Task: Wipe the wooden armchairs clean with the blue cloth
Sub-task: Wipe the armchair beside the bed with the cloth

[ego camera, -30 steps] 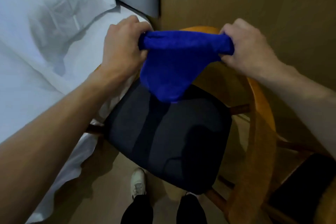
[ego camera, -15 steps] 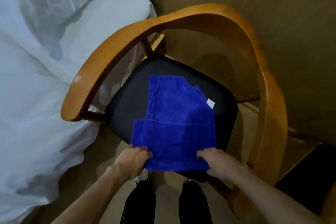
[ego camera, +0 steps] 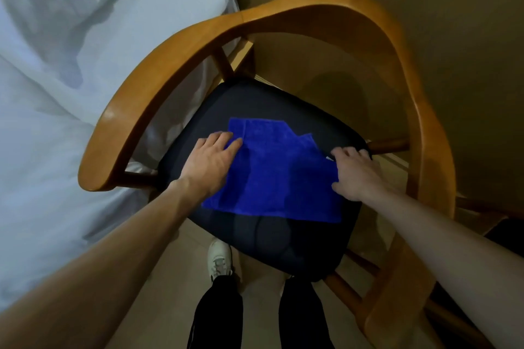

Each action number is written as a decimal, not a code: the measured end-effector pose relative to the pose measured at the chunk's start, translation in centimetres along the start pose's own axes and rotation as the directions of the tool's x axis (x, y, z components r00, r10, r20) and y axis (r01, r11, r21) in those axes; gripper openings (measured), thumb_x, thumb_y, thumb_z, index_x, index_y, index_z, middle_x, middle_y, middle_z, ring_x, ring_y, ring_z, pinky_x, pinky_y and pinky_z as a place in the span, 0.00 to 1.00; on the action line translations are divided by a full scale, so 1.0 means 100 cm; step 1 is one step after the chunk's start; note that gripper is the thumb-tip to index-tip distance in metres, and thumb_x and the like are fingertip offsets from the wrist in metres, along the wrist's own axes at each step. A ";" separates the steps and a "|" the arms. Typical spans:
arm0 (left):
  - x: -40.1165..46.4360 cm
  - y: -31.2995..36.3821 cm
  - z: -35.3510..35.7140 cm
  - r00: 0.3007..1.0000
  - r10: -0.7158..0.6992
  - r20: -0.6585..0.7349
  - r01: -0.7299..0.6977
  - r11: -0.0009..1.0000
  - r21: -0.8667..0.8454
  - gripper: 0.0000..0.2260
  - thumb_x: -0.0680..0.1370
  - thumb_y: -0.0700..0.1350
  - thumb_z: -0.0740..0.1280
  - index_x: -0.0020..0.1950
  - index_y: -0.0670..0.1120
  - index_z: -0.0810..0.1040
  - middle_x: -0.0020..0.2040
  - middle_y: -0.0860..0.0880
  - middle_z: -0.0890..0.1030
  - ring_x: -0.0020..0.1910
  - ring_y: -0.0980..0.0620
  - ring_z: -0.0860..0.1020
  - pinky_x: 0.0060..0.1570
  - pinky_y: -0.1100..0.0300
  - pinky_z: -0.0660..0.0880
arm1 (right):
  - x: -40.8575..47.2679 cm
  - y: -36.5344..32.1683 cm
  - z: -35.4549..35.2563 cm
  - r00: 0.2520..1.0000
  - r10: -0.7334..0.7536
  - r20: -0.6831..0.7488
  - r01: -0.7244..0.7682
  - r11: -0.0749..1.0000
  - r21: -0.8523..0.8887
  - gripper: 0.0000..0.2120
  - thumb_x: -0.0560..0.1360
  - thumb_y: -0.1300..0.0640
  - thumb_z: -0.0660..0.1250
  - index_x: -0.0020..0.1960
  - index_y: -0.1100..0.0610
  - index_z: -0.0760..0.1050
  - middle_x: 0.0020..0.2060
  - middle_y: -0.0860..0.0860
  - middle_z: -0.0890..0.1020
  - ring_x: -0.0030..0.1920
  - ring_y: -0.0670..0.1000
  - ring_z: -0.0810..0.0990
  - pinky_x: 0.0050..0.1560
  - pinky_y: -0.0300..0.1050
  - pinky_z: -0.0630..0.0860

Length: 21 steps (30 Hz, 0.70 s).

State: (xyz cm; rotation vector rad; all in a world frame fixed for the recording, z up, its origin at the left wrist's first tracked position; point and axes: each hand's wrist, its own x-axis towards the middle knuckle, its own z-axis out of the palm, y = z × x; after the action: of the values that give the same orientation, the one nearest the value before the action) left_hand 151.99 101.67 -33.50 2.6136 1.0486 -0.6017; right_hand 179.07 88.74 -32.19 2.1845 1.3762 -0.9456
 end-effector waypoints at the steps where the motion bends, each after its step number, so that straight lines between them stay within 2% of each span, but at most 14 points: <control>1: 0.001 0.004 0.004 0.999 0.009 0.042 -0.008 1.000 -0.023 0.33 0.75 0.45 0.69 0.76 0.53 0.57 0.74 0.46 0.62 0.72 0.45 0.62 0.70 0.47 0.61 | 0.000 -0.006 0.004 0.999 -0.009 -0.036 0.008 0.999 -0.032 0.35 0.74 0.53 0.71 0.76 0.51 0.58 0.74 0.54 0.64 0.72 0.58 0.65 0.67 0.58 0.68; 3: -0.004 0.016 0.021 0.986 0.054 0.160 -0.048 0.998 -0.040 0.31 0.75 0.47 0.69 0.75 0.53 0.59 0.71 0.46 0.65 0.67 0.46 0.68 0.66 0.49 0.66 | -0.003 -0.018 0.023 0.997 -0.048 -0.066 0.045 0.998 -0.047 0.34 0.74 0.52 0.71 0.75 0.51 0.59 0.72 0.54 0.65 0.70 0.57 0.66 0.66 0.56 0.68; 5: -0.017 0.027 0.046 0.966 0.049 0.252 -0.049 0.999 -0.007 0.33 0.75 0.46 0.69 0.75 0.52 0.57 0.71 0.46 0.64 0.65 0.47 0.68 0.65 0.50 0.68 | -0.010 -0.030 0.050 0.998 -0.066 0.008 0.067 0.994 -0.088 0.28 0.73 0.49 0.71 0.69 0.50 0.65 0.66 0.53 0.69 0.66 0.55 0.70 0.64 0.54 0.70; 8: -0.039 0.037 0.084 0.966 -0.013 0.258 -0.010 0.996 0.087 0.36 0.73 0.45 0.71 0.76 0.50 0.55 0.74 0.46 0.58 0.69 0.45 0.64 0.66 0.51 0.67 | -0.023 -0.036 0.088 0.993 -0.023 0.112 0.045 0.980 -0.196 0.25 0.73 0.47 0.71 0.66 0.51 0.67 0.63 0.53 0.70 0.63 0.56 0.70 0.63 0.54 0.68; 10: -0.041 0.034 0.095 0.976 0.037 0.214 -0.072 0.984 0.160 0.35 0.73 0.45 0.71 0.74 0.50 0.56 0.74 0.45 0.59 0.69 0.45 0.63 0.67 0.49 0.65 | -0.028 -0.033 0.103 0.997 -0.061 0.043 0.069 0.971 -0.228 0.19 0.76 0.54 0.68 0.65 0.51 0.68 0.61 0.53 0.73 0.61 0.55 0.72 0.63 0.53 0.67; 12: -0.029 0.020 0.091 0.972 0.140 0.188 -0.177 0.964 0.198 0.30 0.74 0.48 0.69 0.73 0.52 0.59 0.72 0.47 0.64 0.67 0.46 0.66 0.67 0.48 0.62 | -0.025 -0.024 0.100 0.989 -0.122 -0.084 0.103 0.974 -0.200 0.07 0.78 0.59 0.63 0.54 0.51 0.71 0.54 0.51 0.78 0.53 0.52 0.76 0.61 0.50 0.68; 13: -0.021 0.012 0.084 0.967 0.174 0.186 -0.209 0.960 0.185 0.27 0.75 0.50 0.67 0.72 0.54 0.61 0.70 0.48 0.67 0.66 0.48 0.68 0.66 0.48 0.61 | -0.023 -0.018 0.092 0.985 -0.127 -0.114 0.108 0.982 -0.156 0.05 0.78 0.60 0.62 0.49 0.51 0.69 0.50 0.50 0.79 0.48 0.51 0.76 0.58 0.48 0.69; 15: -0.002 -0.004 0.060 0.962 0.209 0.173 -0.231 0.965 0.120 0.22 0.75 0.54 0.65 0.68 0.56 0.65 0.64 0.52 0.71 0.63 0.50 0.72 0.65 0.50 0.62 | -0.014 -0.006 0.070 0.985 -0.140 -0.102 0.136 0.990 -0.041 0.06 0.78 0.60 0.62 0.47 0.50 0.67 0.47 0.48 0.78 0.44 0.50 0.75 0.53 0.47 0.71; 17: 0.021 -0.012 0.030 0.970 0.203 0.130 -0.209 0.977 0.031 0.16 0.74 0.53 0.65 0.61 0.56 0.69 0.57 0.53 0.74 0.57 0.51 0.74 0.60 0.51 0.65 | -0.002 0.004 0.047 0.977 -0.211 -0.032 0.212 0.977 -0.001 0.07 0.77 0.55 0.65 0.53 0.49 0.69 0.49 0.47 0.76 0.45 0.48 0.74 0.51 0.46 0.71; 19: 0.044 -0.012 0.003 0.981 0.176 0.079 -0.174 0.984 -0.023 0.12 0.74 0.50 0.65 0.56 0.53 0.70 0.52 0.52 0.74 0.53 0.50 0.75 0.56 0.52 0.65 | 0.010 0.007 0.036 0.960 -0.270 0.078 0.277 0.955 -0.105 0.17 0.75 0.43 0.68 0.59 0.48 0.70 0.53 0.47 0.75 0.49 0.48 0.74 0.51 0.47 0.71; 21: 0.061 -0.005 -0.014 0.990 0.127 0.068 -0.123 0.990 -0.063 0.11 0.74 0.47 0.65 0.56 0.52 0.71 0.52 0.51 0.74 0.53 0.49 0.74 0.56 0.51 0.66 | 0.017 0.003 0.041 0.967 -0.212 0.140 0.241 0.939 -0.244 0.33 0.68 0.28 0.65 0.64 0.49 0.70 0.60 0.50 0.74 0.58 0.53 0.73 0.59 0.54 0.69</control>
State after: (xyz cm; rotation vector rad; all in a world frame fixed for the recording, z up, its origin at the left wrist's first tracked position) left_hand 156.00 106.14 -35.14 2.5632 0.8603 -0.6216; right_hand 178.42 87.10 -36.26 1.7823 1.6220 -0.8929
